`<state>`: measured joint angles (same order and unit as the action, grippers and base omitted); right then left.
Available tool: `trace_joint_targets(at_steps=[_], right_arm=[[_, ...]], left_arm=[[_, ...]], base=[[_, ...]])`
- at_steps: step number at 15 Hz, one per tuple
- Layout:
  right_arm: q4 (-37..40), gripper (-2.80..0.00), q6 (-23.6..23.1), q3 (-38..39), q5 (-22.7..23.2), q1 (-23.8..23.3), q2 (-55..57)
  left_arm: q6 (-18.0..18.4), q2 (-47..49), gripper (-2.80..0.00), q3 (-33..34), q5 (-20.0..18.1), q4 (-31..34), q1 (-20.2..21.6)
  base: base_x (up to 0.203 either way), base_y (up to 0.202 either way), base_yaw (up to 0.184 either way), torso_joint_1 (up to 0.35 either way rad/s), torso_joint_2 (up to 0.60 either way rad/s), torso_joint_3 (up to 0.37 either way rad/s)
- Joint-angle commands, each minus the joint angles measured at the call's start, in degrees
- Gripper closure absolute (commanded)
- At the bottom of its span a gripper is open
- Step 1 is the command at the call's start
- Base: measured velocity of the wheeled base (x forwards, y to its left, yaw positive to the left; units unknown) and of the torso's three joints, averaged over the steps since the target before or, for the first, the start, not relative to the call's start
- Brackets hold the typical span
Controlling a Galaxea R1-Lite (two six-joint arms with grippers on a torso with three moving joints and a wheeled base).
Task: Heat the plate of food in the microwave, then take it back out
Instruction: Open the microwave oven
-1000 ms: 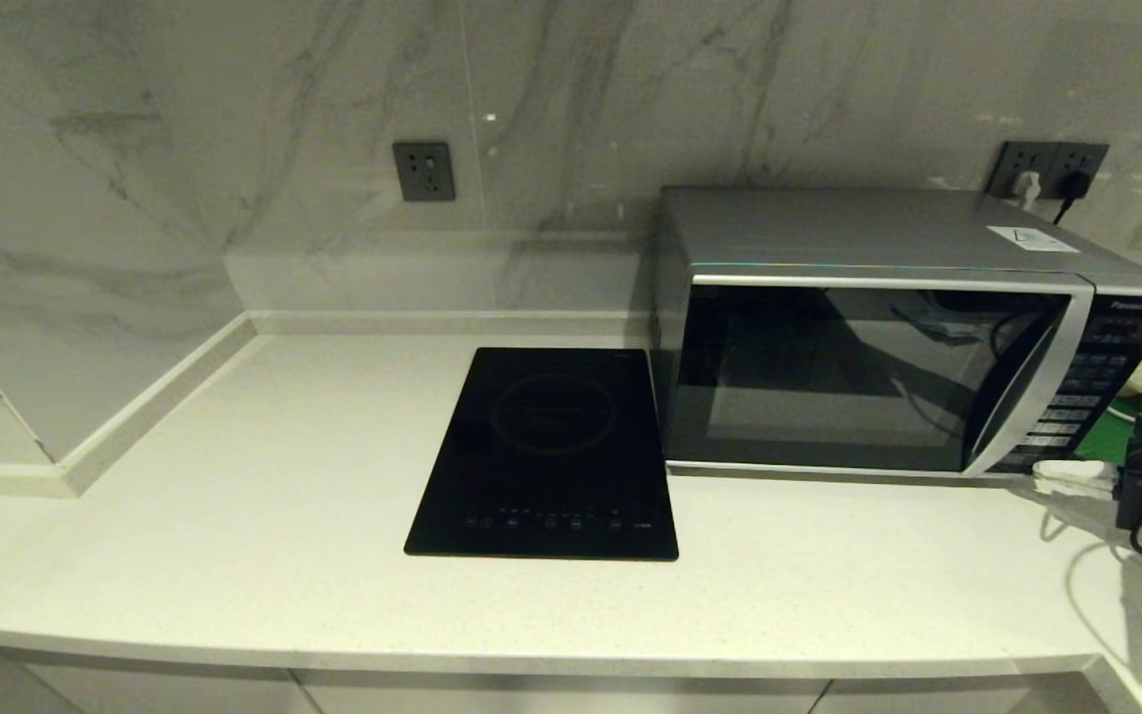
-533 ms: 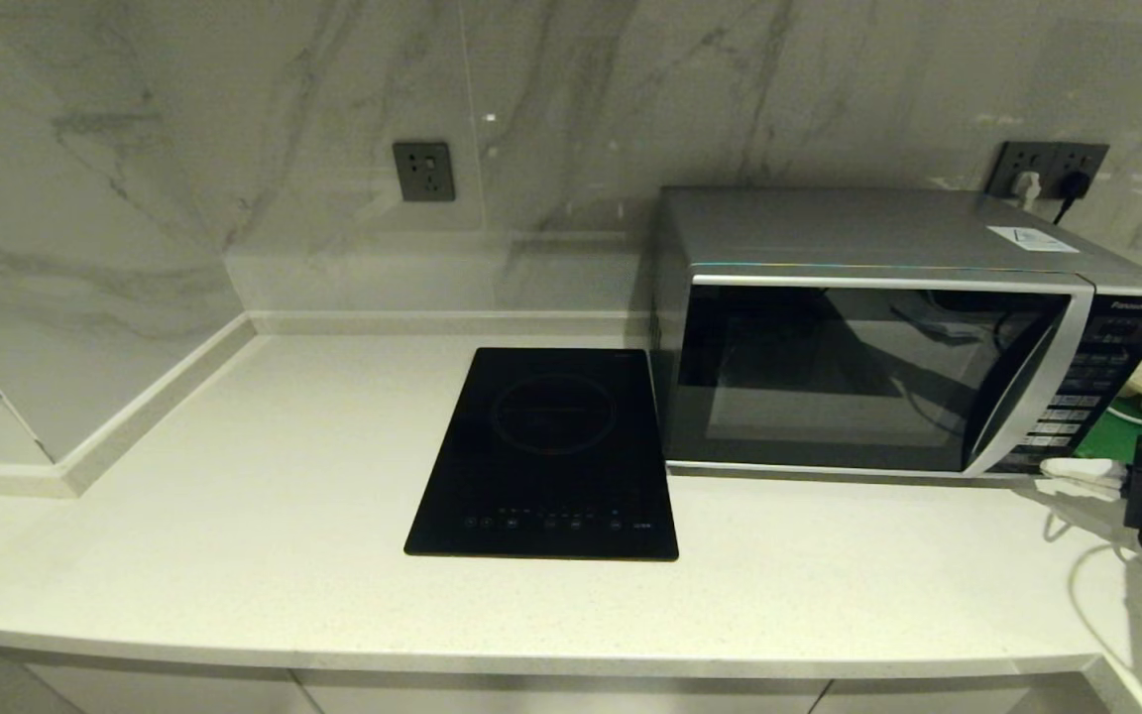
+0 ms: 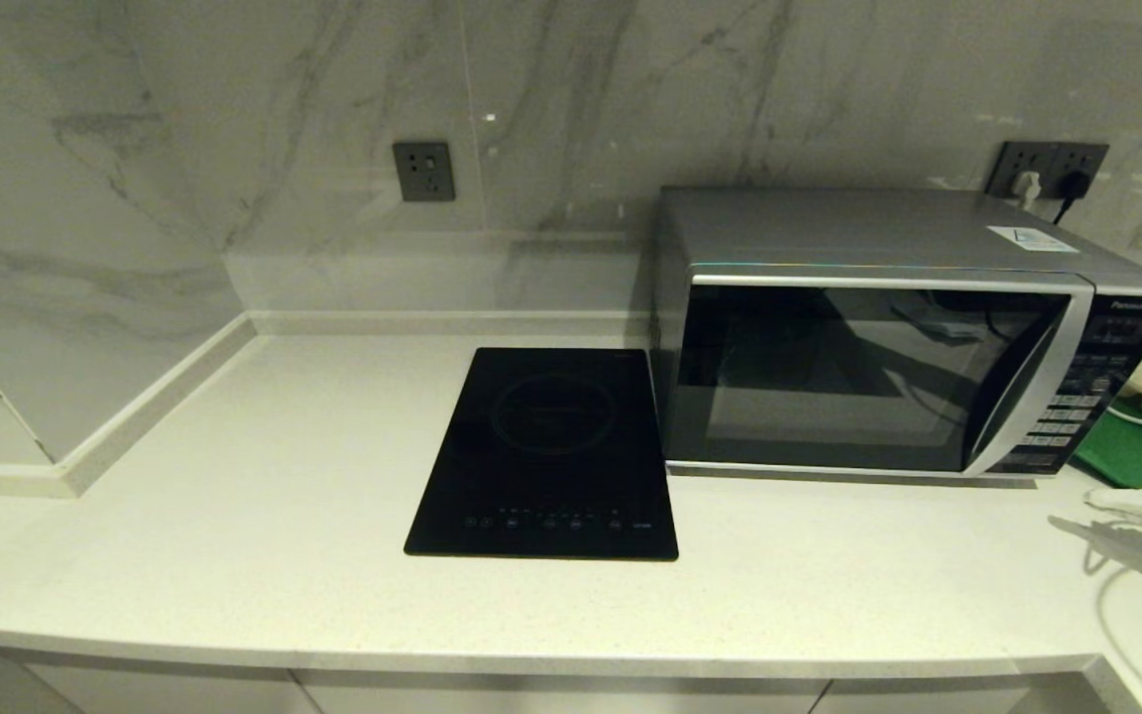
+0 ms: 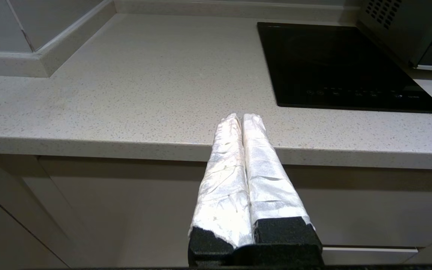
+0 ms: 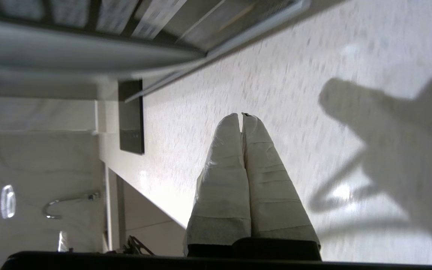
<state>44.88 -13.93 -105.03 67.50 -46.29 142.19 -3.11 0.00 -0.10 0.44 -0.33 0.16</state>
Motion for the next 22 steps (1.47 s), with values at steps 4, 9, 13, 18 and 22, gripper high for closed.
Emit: trace_joint_targets(at_steps=[4, 9, 13, 18, 22], right_arm=[[5.57, 0.00, -3.19, 3.41, -8.90, -3.11, -15.34], [5.83, 0.00, -2.68, 8.47, -18.77, -0.79, -34.58], [5.58, 0.00, 3.66, 9.44, -39.00, 11.46, -47.31], [7.84, 0.00, 7.63, 9.45, -47.36, 24.57, -63.14], [19.30, 0.00, 8.70, 9.69, -48.43, 36.05, -77.67]], left_arm=[[-0.06, 0.00, 0.00, 0.01, 0.00, -0.02, 0.02], [-0.06, 0.00, 0.00, 0.01, 0.00, -0.02, 0.02], [-0.06, 0.00, 0.00, 0.01, 0.00, -0.02, 0.02], [-0.06, 0.00, 0.00, 0.01, 0.00, -0.02, 0.02], [-0.06, 0.00, 0.00, 0.01, 0.00, -0.02, 0.02]], base=[[0.000, 0.000, 0.000, 0.000, 0.00, 0.000], [0.000, 0.000, 0.000, 0.000, 0.00, 0.000], [0.000, 0.000, 0.000, 0.000, 0.00, 0.000], [0.000, 0.000, 0.000, 0.000, 0.00, 0.000], [0.000, 0.000, 0.000, 0.000, 0.00, 0.000]])
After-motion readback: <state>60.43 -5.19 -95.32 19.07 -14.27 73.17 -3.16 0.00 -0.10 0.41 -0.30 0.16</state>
